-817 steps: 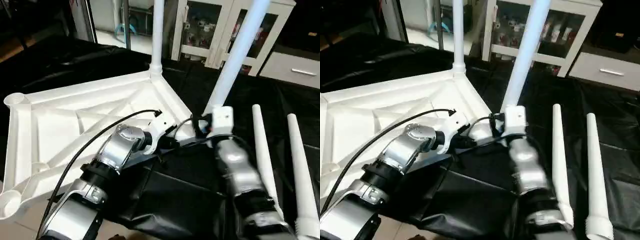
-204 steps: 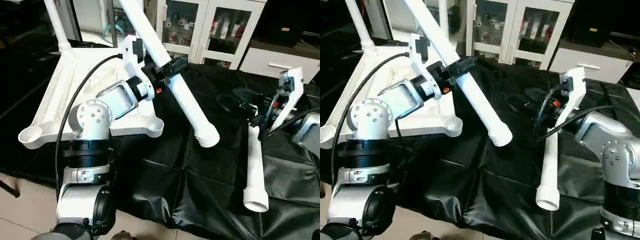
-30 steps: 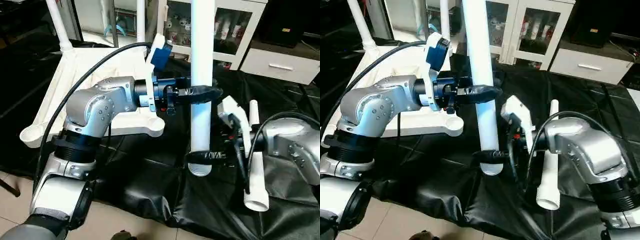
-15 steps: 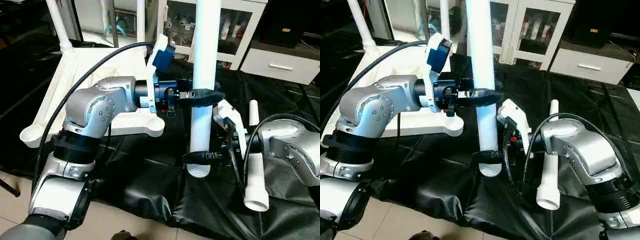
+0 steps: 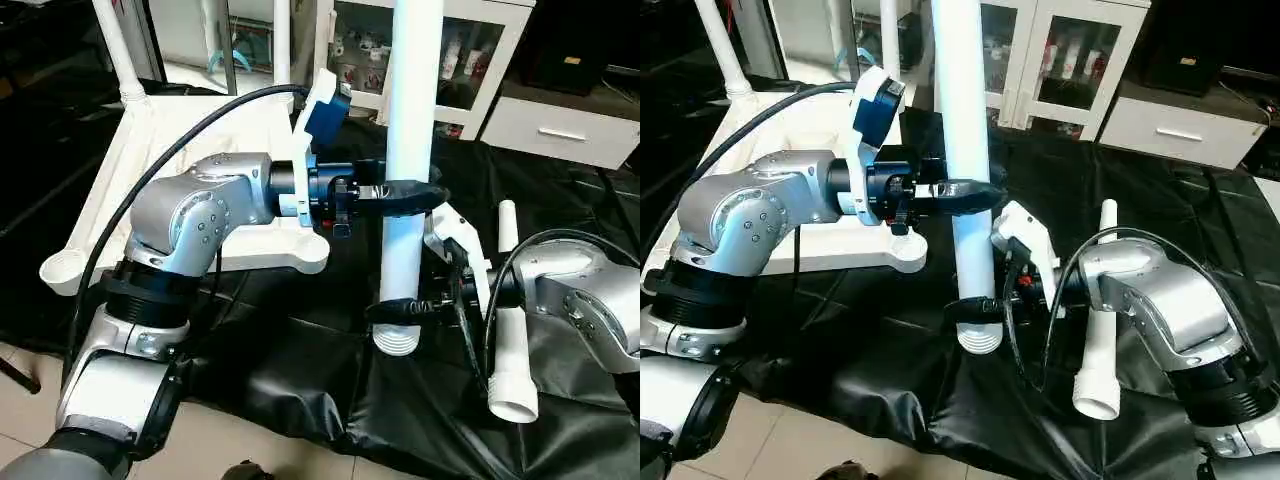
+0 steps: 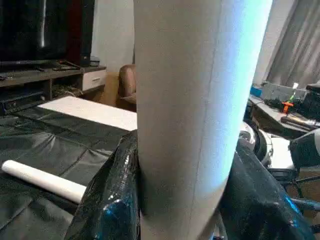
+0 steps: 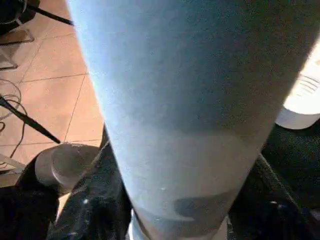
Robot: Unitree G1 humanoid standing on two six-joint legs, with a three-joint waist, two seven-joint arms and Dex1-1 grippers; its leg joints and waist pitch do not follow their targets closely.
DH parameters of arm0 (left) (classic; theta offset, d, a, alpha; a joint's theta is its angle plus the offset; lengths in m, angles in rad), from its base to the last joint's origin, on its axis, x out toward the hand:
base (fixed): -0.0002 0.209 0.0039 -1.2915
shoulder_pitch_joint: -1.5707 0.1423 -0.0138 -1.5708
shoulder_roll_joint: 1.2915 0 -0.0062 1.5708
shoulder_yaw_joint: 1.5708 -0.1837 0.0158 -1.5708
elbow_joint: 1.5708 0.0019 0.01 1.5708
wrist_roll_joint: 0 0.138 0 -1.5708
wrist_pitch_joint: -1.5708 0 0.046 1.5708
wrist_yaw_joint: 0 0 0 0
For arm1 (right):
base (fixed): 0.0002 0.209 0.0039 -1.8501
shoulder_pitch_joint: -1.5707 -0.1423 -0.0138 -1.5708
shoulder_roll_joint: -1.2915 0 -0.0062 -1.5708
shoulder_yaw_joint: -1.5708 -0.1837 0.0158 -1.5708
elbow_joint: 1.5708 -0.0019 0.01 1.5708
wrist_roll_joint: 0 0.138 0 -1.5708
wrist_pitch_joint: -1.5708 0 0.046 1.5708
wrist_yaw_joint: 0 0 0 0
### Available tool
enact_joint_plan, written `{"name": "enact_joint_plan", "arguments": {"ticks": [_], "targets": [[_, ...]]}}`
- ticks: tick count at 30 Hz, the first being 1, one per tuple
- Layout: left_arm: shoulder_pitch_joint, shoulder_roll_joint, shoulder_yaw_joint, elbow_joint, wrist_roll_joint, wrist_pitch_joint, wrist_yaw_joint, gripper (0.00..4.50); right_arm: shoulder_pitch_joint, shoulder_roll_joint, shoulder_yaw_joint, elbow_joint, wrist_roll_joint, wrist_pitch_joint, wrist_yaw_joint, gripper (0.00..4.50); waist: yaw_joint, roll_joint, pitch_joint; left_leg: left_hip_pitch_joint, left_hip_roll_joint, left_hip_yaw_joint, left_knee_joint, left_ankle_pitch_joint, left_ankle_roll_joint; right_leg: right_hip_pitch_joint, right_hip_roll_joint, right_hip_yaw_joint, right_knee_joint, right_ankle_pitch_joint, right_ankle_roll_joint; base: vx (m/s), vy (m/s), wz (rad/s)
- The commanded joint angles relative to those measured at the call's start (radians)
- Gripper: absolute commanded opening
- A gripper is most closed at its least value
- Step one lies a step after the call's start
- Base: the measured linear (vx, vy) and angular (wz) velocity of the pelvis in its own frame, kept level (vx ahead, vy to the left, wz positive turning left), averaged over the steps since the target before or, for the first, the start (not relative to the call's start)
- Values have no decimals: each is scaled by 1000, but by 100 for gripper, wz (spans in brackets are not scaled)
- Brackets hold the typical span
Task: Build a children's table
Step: Pick table leg
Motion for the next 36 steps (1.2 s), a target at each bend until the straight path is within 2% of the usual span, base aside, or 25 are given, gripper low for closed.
{"name": "enact_joint_plan", "arguments": {"ticks": [1,11,12,13,14,15,18,19,21,23,25,26,29,31,32,33,35,36], "targets": [[-7,2,-17,-35,-1,-1,-18,175,-5,0,1,-3,-10,-6,-6,204,-1,-2,-78,9,80,-30,-64,-75,27,59,-113,75,-71,-111,-212,0,0,0],[-4,4,-11,-35,2,7,-1,175,0,20,-12,-12,-4,-2,-33,191,-1,3,-78,10,81,-31,-65,-87,19,59,-113,75,-70,-107,-218,0,0,0],[-6,1,-8,-29,3,11,10,175,1,23,-17,-12,-2,-1,-37,191,-1,8,-78,10,81,-32,-65,-85,16,59,-113,75,-70,-102,-220,0,0,0],[-9,-5,3,-11,5,19,32,231,3,30,-30,-9,-2,-5,-52,191,-1,6,-79,10,82,-32,-65,-87,14,59,-113,75,-69,-97,-223,0,0,0],[-11,-7,15,-2,0,25,44,245,5,35,-38,-10,1,-4,-62,190,0,6,-79,10,81,-32,-64,-85,14,60,-114,75,-69,-93,-225,0,0,0],[-12,-8,23,2,-5,30,49,245,6,38,-43,-12,3,-2,-68,190,0,8,-79,10,80,-31,-64,-86,13,60,-113,74,-70,-92,-226,0,0,0],[-5,-5,40,2,-19,31,46,255,17,47,-58,-16,2,1,-92,189,1,6,-79,10,81,-32,-65,-85,10,60,-114,75,-68,-91,-227,0,0,0],[3,-7,51,1,-22,26,56,267,27,51,-65,-18,0,-1,-107,189,1,2,-79,10,81,-32,-65,-84,10,61,-114,74,-68,-86,-227,0,0,0],[15,-5,60,2,-14,7,65,292,35,63,-78,-14,-4,-1,-135,189,2,4,-79,9,81,-32,-65,-82,12,60,-114,74,-67,-87,-226,0,0,0],[35,-5,77,-3,-5,-19,84,297,46,78,-96,-11,-14,0,-179,188,2,0,-79,10,81,-32,-66,-79,10,60,-116,74,-69,-105,-217,0,0,0],[63,-4,124,13,2,-49,124,301,57,93,-122,15,-43,-12,-248,188,-1,0,-77,8,81,-32,-67,-81,3,59,-115,75,-70,-117,-209,0,0,0],[81,3,153,23,-1,-57,138,301,63,105,-142,36,-56,-21,-289,188,-1,3,-78,9,80,-32,-67,-84,-5,57,-117,75,-70,-127,-203,0,0,0],[123,28,186,35,18,-69,175,301,80,133,-183,73,-78,-44,-367,188,-3,3,-77,10,76,-31,-68,-101,-15,55,-112,74,-75,-150,-189,0,0,0],[173,59,189,38,76,-93,228,301,99,172,-231,86,-93,-58,-451,188,-7,2,-77,11,78,-33,-71,-98,-17,54,-111,74,-74,-147,-179,0,0,0],[216,88,153,71,198,-164,325,301,111,220,-283,87,-117,-99,-556,188,-4,3,-79,13,81,-33,-72,-94,-17,52,-113,75,-73,-140,-173,0,0,0],[228,92,132,108,278,-231,406,301,111,251,-318,87,-111,-107,-608,188,-6,4,-78,11,81,-35,-73,-90,-16,50,-110,75,-73,-135,-163,0,0,0],[235,99,90,193,398,-316,542,301,117,294,-358,72,-119,-114,-696,188,-8,7,-79,16,78,-35,-75,-112,-22,50,-109,75,-76,-154,-134,0,0,0],[234,105,70,225,432,-331,579,301,120,305,-364,65,-130,-115,-725,188,-7,9,-78,17,79,-36,-77,-115,-27,48,-108,75,-78,-162,-125,0,0,0]]}}
